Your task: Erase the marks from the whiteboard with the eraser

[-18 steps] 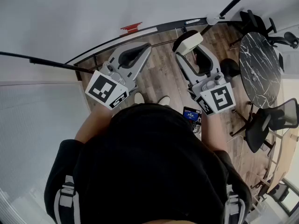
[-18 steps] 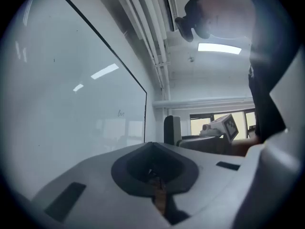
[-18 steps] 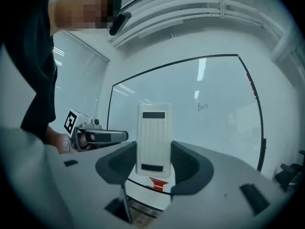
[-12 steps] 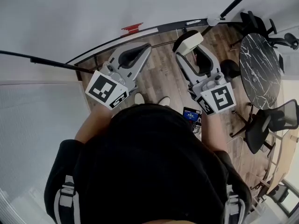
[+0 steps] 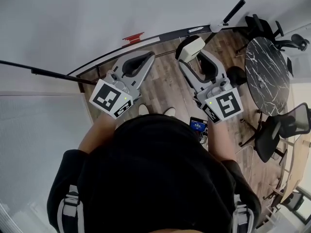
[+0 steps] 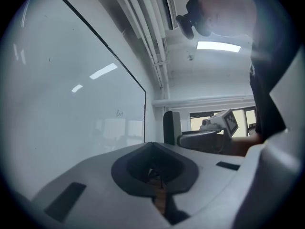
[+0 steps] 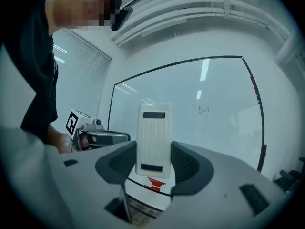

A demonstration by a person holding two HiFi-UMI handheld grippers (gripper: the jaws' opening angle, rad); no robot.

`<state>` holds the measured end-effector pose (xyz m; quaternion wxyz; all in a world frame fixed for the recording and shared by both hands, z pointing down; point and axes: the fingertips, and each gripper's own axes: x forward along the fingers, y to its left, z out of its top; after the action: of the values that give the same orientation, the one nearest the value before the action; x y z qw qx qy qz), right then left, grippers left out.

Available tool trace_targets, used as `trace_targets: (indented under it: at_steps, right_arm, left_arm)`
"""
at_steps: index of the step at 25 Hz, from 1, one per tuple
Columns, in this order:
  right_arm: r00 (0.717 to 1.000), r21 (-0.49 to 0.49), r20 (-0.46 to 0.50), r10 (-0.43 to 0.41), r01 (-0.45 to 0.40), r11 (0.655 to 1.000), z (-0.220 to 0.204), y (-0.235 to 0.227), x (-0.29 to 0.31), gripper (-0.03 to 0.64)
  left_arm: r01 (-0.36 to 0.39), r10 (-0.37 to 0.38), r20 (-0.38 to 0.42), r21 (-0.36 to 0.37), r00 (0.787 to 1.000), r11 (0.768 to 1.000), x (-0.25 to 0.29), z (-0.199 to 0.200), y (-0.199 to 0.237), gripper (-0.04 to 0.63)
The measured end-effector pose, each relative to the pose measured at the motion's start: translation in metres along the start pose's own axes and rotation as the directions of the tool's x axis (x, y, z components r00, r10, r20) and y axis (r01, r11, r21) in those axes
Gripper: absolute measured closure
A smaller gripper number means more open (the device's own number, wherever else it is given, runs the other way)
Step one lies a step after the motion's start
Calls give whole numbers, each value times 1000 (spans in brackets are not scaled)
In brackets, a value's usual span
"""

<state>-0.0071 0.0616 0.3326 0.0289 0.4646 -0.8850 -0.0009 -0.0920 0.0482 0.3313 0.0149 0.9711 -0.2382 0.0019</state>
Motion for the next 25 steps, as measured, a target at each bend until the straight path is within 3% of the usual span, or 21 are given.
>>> trace_targets:
  at_steps: [8,18,25]
  right_arm:
    - [1000,-33,4,17,-17,999,14,-25,-22,393]
    - [1000,15,-7,14,-14,1000,8,-86,-49,394]
    - [1000,31,-11,2,-1,1000,6,-128,-13,394]
  left_arm:
    - [-6,6,4,8,1000,1000,30,9,-15,591]
    - [-63,63,-10,45,998,997,69,14,-24,591]
    - [-122,122,-22,30,992,992,91,9,23,591]
